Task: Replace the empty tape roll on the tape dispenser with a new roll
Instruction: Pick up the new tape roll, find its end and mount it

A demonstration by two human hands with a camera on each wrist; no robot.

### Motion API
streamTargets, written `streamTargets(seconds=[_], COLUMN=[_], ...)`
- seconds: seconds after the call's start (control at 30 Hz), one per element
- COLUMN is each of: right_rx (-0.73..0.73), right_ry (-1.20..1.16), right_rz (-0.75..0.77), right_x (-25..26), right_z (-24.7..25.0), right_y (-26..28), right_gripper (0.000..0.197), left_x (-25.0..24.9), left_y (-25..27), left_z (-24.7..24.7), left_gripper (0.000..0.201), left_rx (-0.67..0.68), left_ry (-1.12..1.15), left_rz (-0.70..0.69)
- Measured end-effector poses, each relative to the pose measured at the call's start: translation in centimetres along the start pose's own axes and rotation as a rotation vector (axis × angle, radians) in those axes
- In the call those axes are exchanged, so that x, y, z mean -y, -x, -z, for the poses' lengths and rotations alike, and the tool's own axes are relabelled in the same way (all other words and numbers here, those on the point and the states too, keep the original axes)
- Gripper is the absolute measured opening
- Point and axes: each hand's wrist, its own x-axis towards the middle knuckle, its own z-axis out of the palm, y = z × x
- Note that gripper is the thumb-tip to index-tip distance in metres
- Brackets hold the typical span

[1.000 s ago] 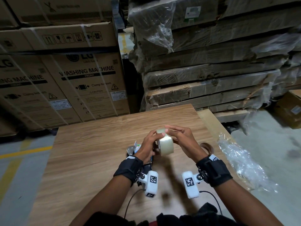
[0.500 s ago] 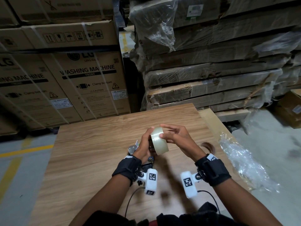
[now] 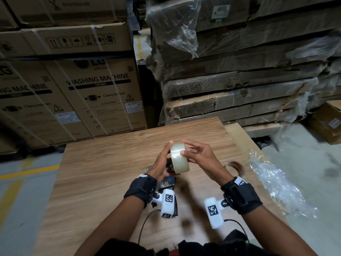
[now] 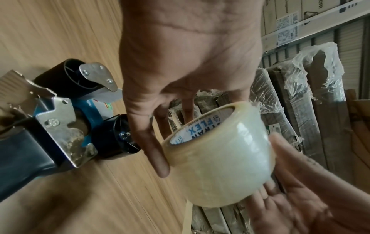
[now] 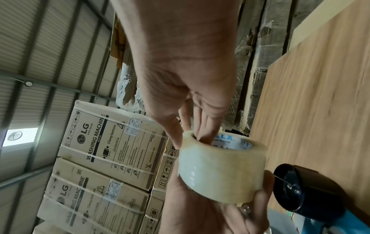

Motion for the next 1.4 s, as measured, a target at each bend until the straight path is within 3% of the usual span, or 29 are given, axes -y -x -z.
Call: streamTargets(seconds=[0.07,0.23,0.37,0.53,0.67,0.77,0.93,1.07,1.13,1.2,1.3,1.4], right_rx=[-0.006,-0.099,-0.085,-0.008,-0.167,-0.236,-0.261,-0.314,-0.289,-0.173,0.03,0.025], right_ry=[0.001,-0.117,-0.066,0.065,0.075,0.15,0.25,0.415,0.378,0.258,0.209,0.164], right_rz=[0.002,-0.05,-0.006,0.053,0.073,0.142,0.167,0.179,0.17,0.084,0.056,0.054], right_x=[0.2,-0.1,-0.3,-0.6,-0.7,-1.1,-1.3,-1.0,-0.5,0.4,0.6,-0.5], right_z=[0.0,0.0,0.1,-0.1,-0.3,-0.1,0.0,-0.5,-0.4,-0.2,0.6,0.8], right_y=[0.0,-0.9,-1.0,-0.6,-1.0,-1.5,-2.0,-1.7,-1.3,-0.9,-0.7,-0.8], right_gripper=[0.047,0.042,0.031,0.043,0.025,0.012,0.016,0.046,0.056,0.061,0.032,0.057], left_x=[0.2,-0.1,-0.2,-0.1,0.3,0.8,0.5,0.3,0.3,0.1,0.0,0.2], left_y=[0.0,0.0,-0.1,-0.4,0.3,0.5,0.6,0.5,0.5,0.7,1.0,1.1], left_z=[-0.1,0.1,0.1,0.0,0.2,0.8,0.9,1.1,1.0,1.1,1.3,1.5], left_gripper=[0.066,0.05,0.041,0.069,0.042,0.065,0.076,0.08,0.082,0.08,0.08,0.079], left_rx=[0.05,0.129,0.06,0.004,0.099,0.196,0.172,0.198,0.193,0.172,0.168,0.198], left_ry=[0.014,0.106,-0.019,-0.051,0.017,-0.062,-0.114,-0.224,-0.219,-0.162,-0.125,-0.136], left_rz=[-0.018,-0.145,-0.099,-0.04,-0.133,-0.219,-0.254,-0.287,-0.275,-0.265,-0.276,-0.288])
